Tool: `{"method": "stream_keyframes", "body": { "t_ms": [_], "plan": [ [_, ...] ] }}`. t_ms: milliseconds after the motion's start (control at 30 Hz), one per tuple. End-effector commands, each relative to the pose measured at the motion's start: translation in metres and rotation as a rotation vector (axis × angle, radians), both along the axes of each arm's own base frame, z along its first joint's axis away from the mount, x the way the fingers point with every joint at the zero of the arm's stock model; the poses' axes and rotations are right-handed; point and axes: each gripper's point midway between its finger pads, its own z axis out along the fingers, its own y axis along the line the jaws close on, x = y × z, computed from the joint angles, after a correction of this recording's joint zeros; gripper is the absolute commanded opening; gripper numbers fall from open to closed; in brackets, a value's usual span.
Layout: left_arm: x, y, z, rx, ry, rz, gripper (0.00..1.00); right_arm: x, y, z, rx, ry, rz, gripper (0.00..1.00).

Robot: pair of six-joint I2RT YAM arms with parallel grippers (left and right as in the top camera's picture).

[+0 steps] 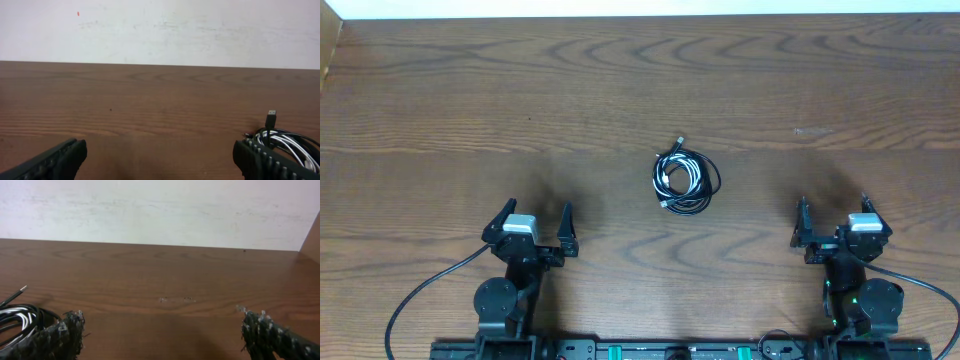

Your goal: Untangle cables

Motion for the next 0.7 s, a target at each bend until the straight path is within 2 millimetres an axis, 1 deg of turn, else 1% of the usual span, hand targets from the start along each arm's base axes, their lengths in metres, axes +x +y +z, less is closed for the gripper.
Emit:
{"method": "stream_keyframes", "body": {
  "t_ms": [0,533,667],
  "plan": [
    [-0.0007,-0.0007,-0.0161,0.009,0.046,-0.006,0.98,-0.0003,-0.0037,-0.0006,-0.013,0.0,-0.018,0.99],
    [-0.0007,-0.0007,-0.016,0.009,0.045,-0.006,0.98,-0.0003,-0.0037,-0.0005,-0.012,0.0,-0.018,0.99],
    [0.0003,0.0063,-0.015,0.036,0.038,0.033,0.98,-0.0003,-0.0037,-0.0006,-0.013,0.0,-0.018,0.99]
  ]
}}
